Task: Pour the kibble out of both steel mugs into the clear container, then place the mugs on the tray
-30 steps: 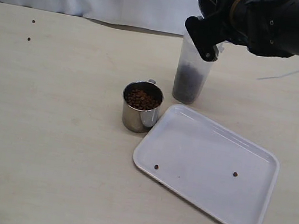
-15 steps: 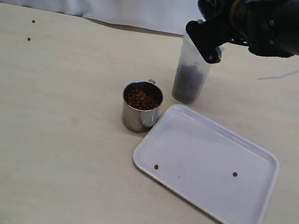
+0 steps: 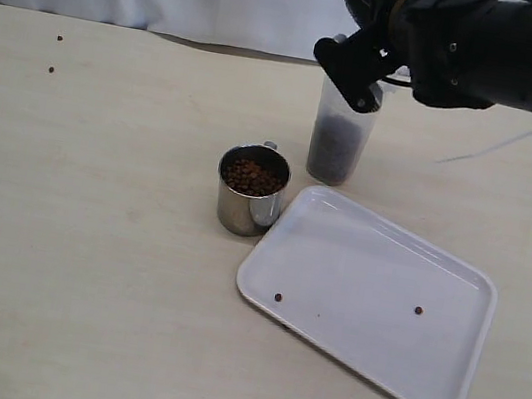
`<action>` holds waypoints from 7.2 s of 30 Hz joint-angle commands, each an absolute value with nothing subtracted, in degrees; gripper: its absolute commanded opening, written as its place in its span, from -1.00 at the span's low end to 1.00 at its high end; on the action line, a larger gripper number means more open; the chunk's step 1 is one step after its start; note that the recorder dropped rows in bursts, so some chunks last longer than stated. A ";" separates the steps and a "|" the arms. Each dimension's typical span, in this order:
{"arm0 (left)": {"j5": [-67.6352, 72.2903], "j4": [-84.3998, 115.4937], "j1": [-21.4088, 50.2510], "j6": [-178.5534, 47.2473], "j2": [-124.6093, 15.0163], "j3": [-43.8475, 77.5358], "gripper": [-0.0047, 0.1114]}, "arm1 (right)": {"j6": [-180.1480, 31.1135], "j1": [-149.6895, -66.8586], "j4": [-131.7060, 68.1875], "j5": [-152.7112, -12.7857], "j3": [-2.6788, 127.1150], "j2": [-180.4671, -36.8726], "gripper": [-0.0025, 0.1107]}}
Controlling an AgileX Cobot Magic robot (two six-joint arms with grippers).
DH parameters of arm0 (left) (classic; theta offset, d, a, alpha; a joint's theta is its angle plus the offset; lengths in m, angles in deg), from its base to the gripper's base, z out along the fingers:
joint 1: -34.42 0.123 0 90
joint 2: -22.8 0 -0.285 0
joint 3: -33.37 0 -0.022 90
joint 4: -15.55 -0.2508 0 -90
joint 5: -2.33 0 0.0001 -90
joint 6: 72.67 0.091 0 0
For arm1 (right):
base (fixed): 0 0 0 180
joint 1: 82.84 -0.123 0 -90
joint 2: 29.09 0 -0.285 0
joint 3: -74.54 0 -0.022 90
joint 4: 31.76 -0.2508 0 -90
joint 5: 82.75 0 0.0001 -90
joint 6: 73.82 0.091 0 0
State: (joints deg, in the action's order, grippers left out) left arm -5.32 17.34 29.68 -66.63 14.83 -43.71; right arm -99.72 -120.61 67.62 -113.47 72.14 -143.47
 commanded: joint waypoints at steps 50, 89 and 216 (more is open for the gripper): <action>-5.05 17.75 29.75 -66.97 15.02 -43.85 -0.92 | -61.04 -75.37 21.98 -22.66 41.23 -149.15 -0.86; -5.05 17.75 29.75 -66.97 15.02 -43.85 -0.92 | -39.66 -64.84 18.78 -16.78 16.55 -124.09 -0.85; -5.05 17.75 29.75 -66.97 15.02 -43.85 -0.92 | -70.48 -85.64 -30.91 -88.73 -2.68 -36.87 -0.86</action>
State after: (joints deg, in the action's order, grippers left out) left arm -5.32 17.34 29.68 -66.63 14.83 -43.71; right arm -70.19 -85.44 -31.43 -88.50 -2.39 -37.06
